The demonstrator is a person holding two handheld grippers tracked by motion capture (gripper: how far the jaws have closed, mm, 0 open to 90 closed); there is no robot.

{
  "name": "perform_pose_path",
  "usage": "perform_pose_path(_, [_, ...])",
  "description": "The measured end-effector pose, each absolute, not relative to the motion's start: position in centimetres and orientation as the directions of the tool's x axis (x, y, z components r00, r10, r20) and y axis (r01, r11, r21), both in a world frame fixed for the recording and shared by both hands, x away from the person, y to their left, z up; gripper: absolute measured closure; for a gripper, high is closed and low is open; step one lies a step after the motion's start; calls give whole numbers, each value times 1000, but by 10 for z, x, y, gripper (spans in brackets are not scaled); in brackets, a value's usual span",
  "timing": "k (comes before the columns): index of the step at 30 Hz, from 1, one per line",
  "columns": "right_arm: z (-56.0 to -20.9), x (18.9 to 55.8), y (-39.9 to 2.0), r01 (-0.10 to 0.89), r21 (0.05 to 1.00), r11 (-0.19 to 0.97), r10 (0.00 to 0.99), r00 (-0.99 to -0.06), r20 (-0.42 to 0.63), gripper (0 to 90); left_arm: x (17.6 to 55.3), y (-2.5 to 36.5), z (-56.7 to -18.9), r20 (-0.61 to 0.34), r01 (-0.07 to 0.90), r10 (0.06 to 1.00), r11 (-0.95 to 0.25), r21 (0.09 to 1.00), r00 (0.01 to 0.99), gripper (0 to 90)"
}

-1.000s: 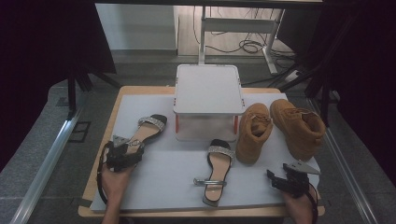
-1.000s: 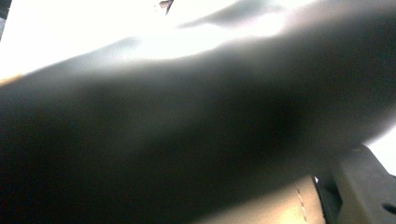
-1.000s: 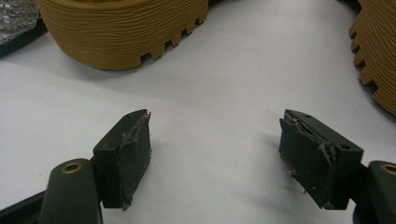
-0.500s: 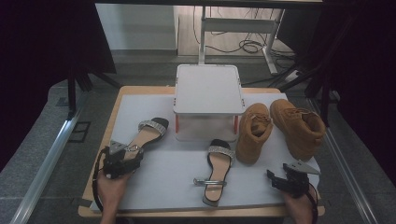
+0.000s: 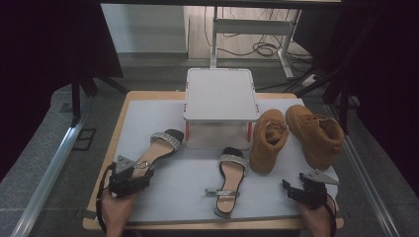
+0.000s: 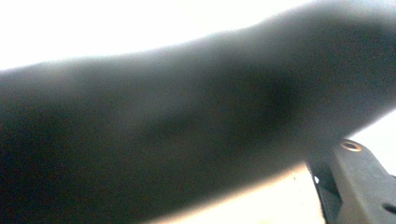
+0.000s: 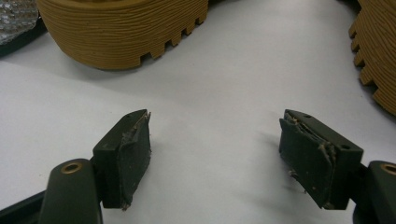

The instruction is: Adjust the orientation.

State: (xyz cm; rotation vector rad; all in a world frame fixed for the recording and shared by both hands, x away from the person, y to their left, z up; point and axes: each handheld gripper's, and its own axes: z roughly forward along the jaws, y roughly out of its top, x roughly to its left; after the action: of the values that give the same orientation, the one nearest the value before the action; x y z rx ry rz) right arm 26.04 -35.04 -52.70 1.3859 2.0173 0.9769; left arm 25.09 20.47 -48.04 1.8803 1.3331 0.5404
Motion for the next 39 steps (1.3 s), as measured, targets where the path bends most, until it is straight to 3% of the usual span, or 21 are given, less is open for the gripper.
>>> perform_pose_path(25, [-527, 260, -350, 575, 787, 224, 934, -357, -5, 251, 274, 147, -478, -66, 569, 890, -231, 789, 452, 383])
perform_pose_path(39, [-527, 260, -351, 575, 787, 224, 934, -358, -5, 251, 300, 119, -480, -101, 567, 891, -191, 802, 443, 383])
